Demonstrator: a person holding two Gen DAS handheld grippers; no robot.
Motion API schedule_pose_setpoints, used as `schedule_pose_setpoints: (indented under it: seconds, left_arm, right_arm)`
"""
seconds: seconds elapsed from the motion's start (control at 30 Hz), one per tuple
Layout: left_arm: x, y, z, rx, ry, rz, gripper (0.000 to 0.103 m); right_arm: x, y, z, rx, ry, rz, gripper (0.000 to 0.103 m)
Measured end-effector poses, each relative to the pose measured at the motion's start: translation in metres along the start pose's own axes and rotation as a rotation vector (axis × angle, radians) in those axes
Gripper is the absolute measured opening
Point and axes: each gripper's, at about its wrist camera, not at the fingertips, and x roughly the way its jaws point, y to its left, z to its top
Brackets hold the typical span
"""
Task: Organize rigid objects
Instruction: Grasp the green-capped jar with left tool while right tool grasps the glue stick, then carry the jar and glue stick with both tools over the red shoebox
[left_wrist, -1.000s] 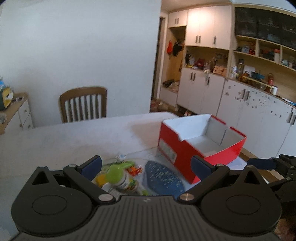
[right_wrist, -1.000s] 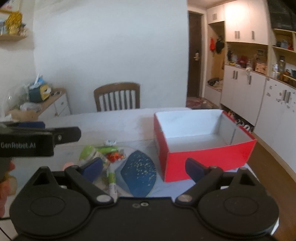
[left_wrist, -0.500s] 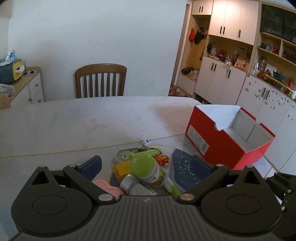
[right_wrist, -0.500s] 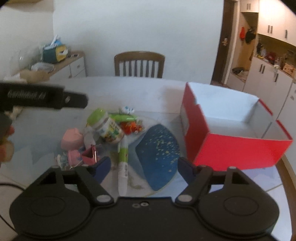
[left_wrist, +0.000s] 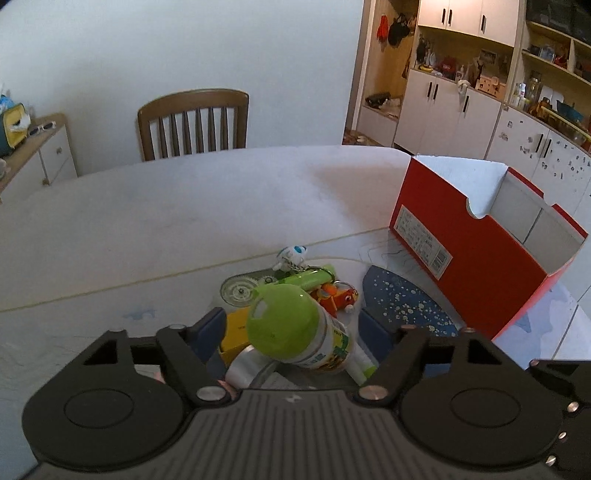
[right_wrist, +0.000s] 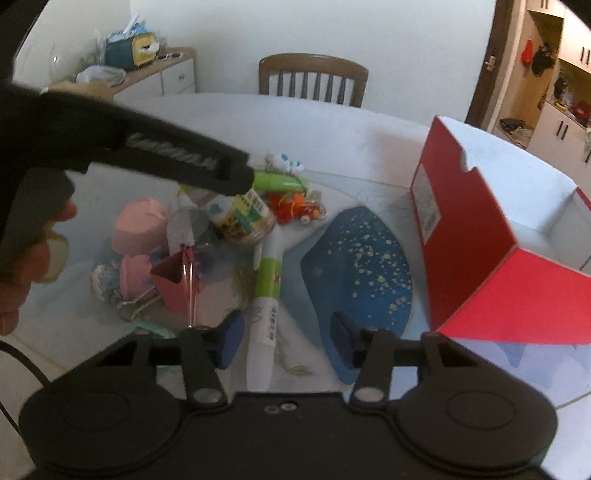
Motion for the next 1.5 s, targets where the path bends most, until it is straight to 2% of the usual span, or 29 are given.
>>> schedule_pose_setpoints:
  seconds: [0.1, 0.33, 0.43, 0.57, 0.83, 1.0, 1.5]
  left_arm:
    - [0.006, 0.000, 0.001, -0.012, 0.018, -0.022, 0.077]
    - [0.015, -0.002, 0.002, -0.029, 0.045, -0.025, 0.062]
    - [0.017, -0.003, 0.002, -0.029, 0.051, -0.021, 0.055]
    - [0.016, -0.003, 0.002, -0.041, 0.051, -0.018, 0.055]
    - [0.011, -0.006, 0.005, -0.053, 0.042, -0.030, 0.046]
    - [0.005, -0.011, 0.005, -0.047, 0.055, -0.023, 0.046]
    - [-0.047, -0.035, 0.026, -0.060, 0.032, -0.058, 0.046]
  right_arm:
    - [0.008, -0.001, 0.001, 0.006, 0.017, 0.009, 0.042]
    - [0.026, -0.003, 0.007, 0.007, 0.045, 0.036, 0.035]
    - [0.030, -0.003, 0.008, 0.018, 0.050, 0.044, 0.030]
    - [0.031, -0.001, 0.011, 0.005, 0.055, 0.051, 0.017]
    - [0.023, -0.008, 0.012, 0.057, 0.066, 0.048, 0.016]
    - [0.010, -0.008, 0.008, 0.068, 0.069, 0.052, 0.016]
    - [-0.072, -0.055, 0.015, 0.143, -0.031, 0.074, 0.016]
